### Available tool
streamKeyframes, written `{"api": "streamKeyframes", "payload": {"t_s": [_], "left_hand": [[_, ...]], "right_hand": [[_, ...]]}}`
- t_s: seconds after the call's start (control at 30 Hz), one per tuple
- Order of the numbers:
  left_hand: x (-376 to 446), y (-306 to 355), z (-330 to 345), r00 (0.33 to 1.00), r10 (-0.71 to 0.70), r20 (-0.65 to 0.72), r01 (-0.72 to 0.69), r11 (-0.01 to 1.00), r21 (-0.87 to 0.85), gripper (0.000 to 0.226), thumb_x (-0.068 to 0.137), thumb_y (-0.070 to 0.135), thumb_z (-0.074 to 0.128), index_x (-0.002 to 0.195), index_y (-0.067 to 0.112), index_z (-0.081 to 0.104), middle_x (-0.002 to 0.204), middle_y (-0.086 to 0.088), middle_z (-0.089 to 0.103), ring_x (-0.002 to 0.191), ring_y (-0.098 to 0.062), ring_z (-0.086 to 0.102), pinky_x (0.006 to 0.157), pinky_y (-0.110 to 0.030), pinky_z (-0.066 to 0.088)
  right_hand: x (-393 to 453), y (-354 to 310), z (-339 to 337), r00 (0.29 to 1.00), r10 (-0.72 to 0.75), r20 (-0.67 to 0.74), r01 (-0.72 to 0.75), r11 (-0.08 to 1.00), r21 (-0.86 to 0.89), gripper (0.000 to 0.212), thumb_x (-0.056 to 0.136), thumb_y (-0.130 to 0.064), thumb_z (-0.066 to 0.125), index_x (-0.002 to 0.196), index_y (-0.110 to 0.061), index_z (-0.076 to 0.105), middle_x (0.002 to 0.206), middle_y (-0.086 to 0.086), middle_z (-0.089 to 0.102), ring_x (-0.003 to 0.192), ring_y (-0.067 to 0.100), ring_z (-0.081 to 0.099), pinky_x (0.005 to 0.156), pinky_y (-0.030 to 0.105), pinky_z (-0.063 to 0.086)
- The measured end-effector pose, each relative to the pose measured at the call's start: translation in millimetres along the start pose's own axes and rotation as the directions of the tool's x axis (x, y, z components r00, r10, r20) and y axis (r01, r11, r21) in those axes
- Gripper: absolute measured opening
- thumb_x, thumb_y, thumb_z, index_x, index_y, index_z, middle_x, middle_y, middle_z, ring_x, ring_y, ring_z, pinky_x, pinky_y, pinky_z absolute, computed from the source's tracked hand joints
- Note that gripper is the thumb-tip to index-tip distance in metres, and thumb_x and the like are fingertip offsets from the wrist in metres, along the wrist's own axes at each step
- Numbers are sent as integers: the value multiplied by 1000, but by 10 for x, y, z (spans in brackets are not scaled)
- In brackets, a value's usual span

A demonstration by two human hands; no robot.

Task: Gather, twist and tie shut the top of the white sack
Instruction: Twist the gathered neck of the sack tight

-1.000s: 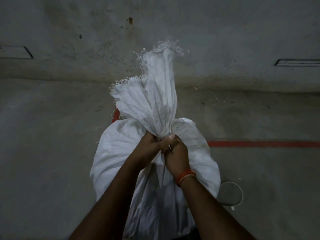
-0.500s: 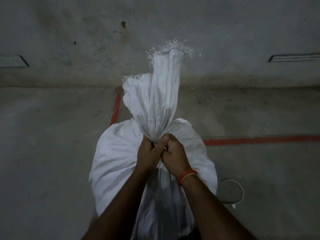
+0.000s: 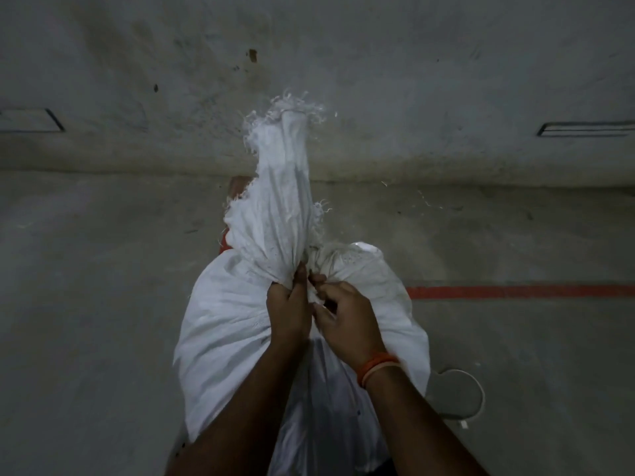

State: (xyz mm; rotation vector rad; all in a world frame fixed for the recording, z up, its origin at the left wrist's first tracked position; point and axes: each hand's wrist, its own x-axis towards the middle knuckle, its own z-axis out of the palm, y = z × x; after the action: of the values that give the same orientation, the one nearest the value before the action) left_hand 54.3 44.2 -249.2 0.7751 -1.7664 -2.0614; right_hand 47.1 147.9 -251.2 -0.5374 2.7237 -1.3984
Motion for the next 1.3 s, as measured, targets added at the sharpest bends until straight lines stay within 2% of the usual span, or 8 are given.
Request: {"api": "streamKeyframes", "payload": {"t_s": [0.1,0.23,0.4,0.5,0.67,0.93,1.1,1.3], "left_hand": [[-7,-9,49,993,107,-50,-97,980,172,34,97,36,61,80,9,72,76,-5,74,82,-23,72,80,-44,59],[-40,53,78,962,274,-15,-257,918,302,5,97,17,63,92,15,63,77,14,64,82,-14,65,71,-18,48],[-11,-10,21,954,299,1,-282,901,331,16,99,10,58,91,23,62,82,15,65,80,7,62,76,-5,47],[-22,-51,16,945,328,-2,-303,877,373,17,99,20,55,93,10,68,83,5,68,83,-8,65,75,-18,48],[124,-211,-17,928,371,-22,-306,796,522,51,84,39,44,80,-6,67,74,-21,70,73,-33,69,66,-41,53],[252,-310,78,960,274,-49,-203,808,554,31,96,21,57,94,-8,68,87,-22,72,85,-36,70,79,-44,56],[291,-327,60,955,294,-32,-229,805,548,48,94,35,47,106,-5,68,99,-21,74,97,-35,70,90,-45,56],[226,-333,56,962,270,48,-257,824,505,60,93,54,41,109,2,68,99,-10,76,96,-25,72,90,-41,57]], "right_hand": [[-7,-14,-11,1000,-15,-9,15,1000,-18,45,81,-11,66,125,-18,66,120,0,66,111,13,62,99,25,52],[-50,-8,-42,994,-19,-105,5,991,-130,56,77,-19,63,131,-29,58,123,-6,57,114,12,51,101,18,40],[-100,67,100,995,40,-95,-47,996,-78,63,87,-31,56,148,-25,39,132,0,49,120,13,50,108,27,42],[-120,106,176,998,53,-45,-59,988,-142,58,89,-31,49,147,-25,43,130,3,44,118,16,51,110,27,41],[-100,145,200,994,87,66,-84,995,-54,68,77,-39,37,139,-22,55,123,2,46,115,18,51,108,31,42],[-60,264,239,998,52,36,-48,995,-88,47,79,-25,42,118,-23,69,111,0,57,100,13,55,95,23,45],[-31,242,307,994,101,-35,-103,994,-45,41,77,-26,41,98,-18,75,100,-2,64,90,3,53,83,3,34],[-26,297,311,987,136,-90,-143,988,-64,25,86,-11,56,101,-15,75,97,-2,65,93,11,55,84,19,43]]}}
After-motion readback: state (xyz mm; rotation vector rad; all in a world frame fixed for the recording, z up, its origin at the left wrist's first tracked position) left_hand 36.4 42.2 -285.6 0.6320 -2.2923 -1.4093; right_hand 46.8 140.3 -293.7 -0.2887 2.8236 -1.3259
